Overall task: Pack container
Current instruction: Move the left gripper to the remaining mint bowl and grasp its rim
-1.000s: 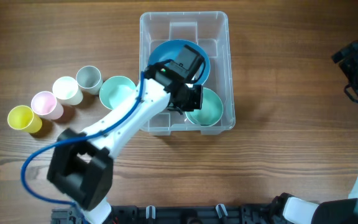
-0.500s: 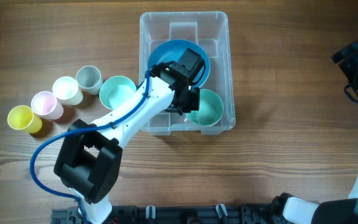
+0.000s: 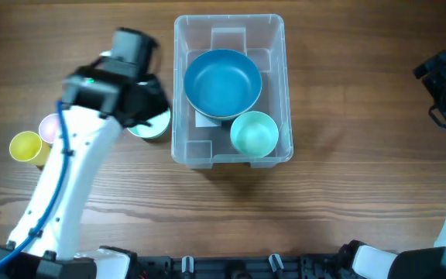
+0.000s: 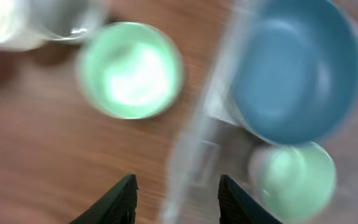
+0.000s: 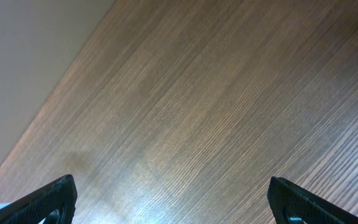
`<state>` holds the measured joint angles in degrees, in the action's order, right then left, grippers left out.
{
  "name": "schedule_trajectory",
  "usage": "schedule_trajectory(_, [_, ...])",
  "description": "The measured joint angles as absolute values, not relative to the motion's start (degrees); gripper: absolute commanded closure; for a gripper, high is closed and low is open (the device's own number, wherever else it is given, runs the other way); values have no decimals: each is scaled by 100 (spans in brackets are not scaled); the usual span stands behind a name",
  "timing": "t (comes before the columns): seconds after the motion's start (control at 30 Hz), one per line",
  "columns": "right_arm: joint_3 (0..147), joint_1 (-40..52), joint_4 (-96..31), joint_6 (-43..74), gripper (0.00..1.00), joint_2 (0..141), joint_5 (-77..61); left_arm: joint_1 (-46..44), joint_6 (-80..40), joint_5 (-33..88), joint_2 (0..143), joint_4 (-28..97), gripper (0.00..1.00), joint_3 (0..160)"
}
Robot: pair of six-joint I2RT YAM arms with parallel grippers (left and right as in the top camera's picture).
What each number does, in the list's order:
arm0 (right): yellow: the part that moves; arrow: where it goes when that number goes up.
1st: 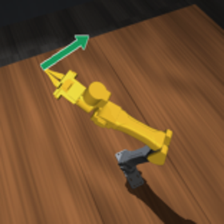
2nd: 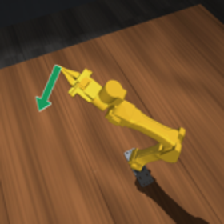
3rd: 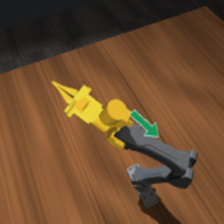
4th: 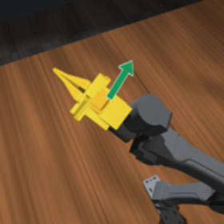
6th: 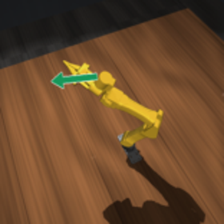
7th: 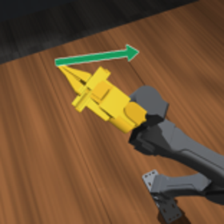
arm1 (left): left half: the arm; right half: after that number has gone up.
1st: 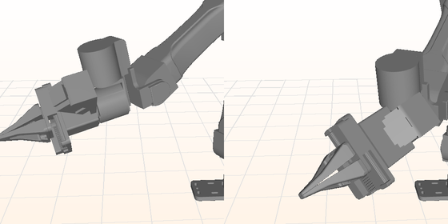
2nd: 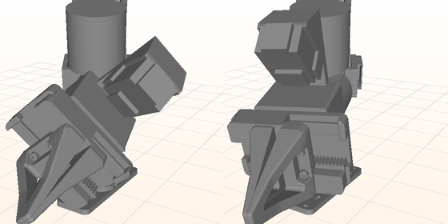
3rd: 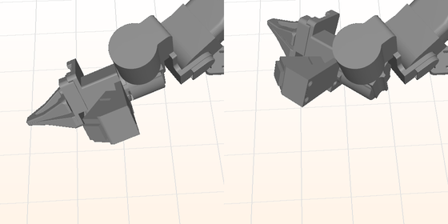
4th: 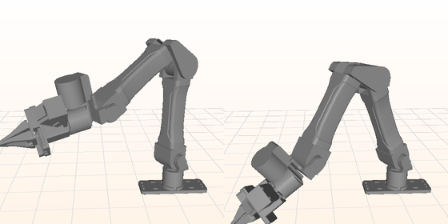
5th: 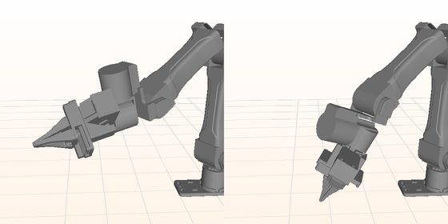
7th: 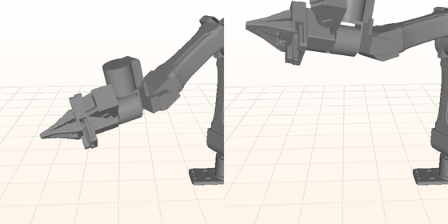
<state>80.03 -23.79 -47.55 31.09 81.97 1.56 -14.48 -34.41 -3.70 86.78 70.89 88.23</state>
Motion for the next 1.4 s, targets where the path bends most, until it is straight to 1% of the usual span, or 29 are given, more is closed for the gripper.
schedule_trajectory(0.1, [8003, -2379, -4755, 3107, 1, 8197, 156, -906, -3527, -377, 8785, 7002, 55, 8538])
schedule_trajectory(0.13, [8003, -2379, -4755, 3107, 0, 8197, 156, -812, -3535, -364, 8862, 6958, 53, 8394])
schedule_trajectory(0.23, [8003, -2379, -4755, 3107, 0, 8197, 156, -644, -3573, -242, 9078, 6449, 51, 7848])
schedule_trajectory(0.33, [8003, -2379, -4755, 3107, 0, 8197, 156, -591, -3693, -158, 9358, 5852, 56, 7303])
schedule_trajectory(0.53, [8003, -2379, -4755, 3107, 0, 8197, 156, -587, -4145, -115, 9841, 5122, 58, 6724])
schedule_trajectory(0.77, [8003, -2379, -4755, 3107, 0, 8197, 156, -587, -4390, -169, 10145, 4917, 60, 6711])
schedule_trajectory(0.83, [8003, -2379, -4755, 3107, 0, 8197, 156, -587, -4427, -172, 10296, 4917, 67, 6711])
schedule_trajectory(0.87, [8003, -2379, -4755, 3109, 0, 8197, 156, -587, -4440, -172, 10377, 4917, 78, 6711])
schedule_trajectory(0.9, [8003, -2379, -4755, 3109, 0, 8197, 156, -587, -4473, -178, 10431, 4912, 86, 6711])
schedule_trajectory(0.97, [8003, -2379, -4755, 3107, 0, 8197, 156, -587, -4528, -211, 10558, 4904, 96, 6711])
schedule_trajectory(1.2, [8003, -2379, -4755, 3107, 0, 8197, 156, -582, -4536, -141, 10431, 5098, 96, 6713])
schedule_trajectory(1.4, [8003, -2379, -4755, 3109, 0, 8197, 156, -580, -4536, -156, 9699, 5688, 96, 6707])
